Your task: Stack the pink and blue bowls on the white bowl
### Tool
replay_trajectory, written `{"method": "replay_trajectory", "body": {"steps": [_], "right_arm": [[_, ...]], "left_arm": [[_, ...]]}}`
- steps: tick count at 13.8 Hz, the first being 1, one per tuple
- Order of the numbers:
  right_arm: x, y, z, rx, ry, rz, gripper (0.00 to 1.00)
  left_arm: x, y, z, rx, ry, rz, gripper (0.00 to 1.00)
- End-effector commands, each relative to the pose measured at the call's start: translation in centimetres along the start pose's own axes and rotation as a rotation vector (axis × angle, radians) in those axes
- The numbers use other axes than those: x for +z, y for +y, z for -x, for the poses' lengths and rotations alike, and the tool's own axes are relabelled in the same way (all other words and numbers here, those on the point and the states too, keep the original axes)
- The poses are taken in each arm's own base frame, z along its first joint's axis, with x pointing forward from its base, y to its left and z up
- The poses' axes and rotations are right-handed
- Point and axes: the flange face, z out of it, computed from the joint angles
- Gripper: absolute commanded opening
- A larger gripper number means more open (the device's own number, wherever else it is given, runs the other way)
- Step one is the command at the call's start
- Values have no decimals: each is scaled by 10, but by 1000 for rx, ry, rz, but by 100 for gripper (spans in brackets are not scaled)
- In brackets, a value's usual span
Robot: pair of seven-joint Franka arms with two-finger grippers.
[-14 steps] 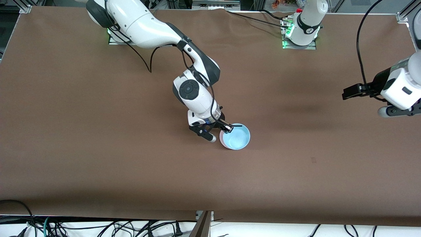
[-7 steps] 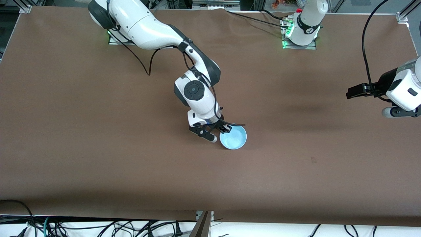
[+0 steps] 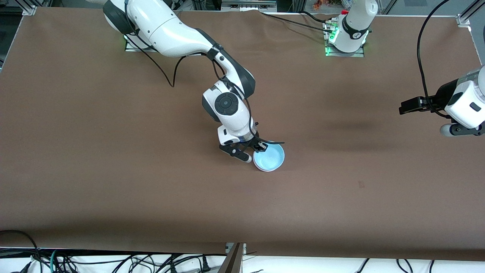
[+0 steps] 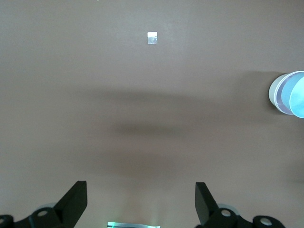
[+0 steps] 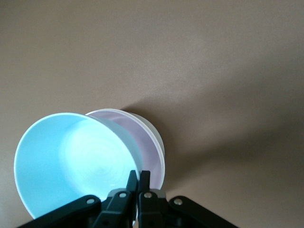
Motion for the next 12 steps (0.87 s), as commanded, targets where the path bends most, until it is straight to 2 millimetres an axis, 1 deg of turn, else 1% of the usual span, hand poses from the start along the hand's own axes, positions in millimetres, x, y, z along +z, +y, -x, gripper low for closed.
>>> {"method": "replay_trajectory", "body": {"steps": [1, 4, 9, 10, 11, 12], "right_arm": [[8, -1, 7, -26, 18, 19, 0], [12, 2, 8, -49, 31, 44, 0], [13, 3, 8, -51, 33, 51, 0], [12, 2, 8, -51, 34, 50, 6], [12, 2, 8, -50, 33, 49, 27], [10, 2, 7, -48, 33, 46, 41]], "left_arm": [[-5, -8, -4, 7, -1, -2, 100], [-5, -5, -4, 12, 1, -4, 100], [-5, -8, -5, 9, 1, -3, 100], [-5, -7, -5, 10, 1, -4, 100], [-5, -7, -5, 10, 1, -4, 100], [-5, -7, -5, 10, 1, -4, 100]]}}
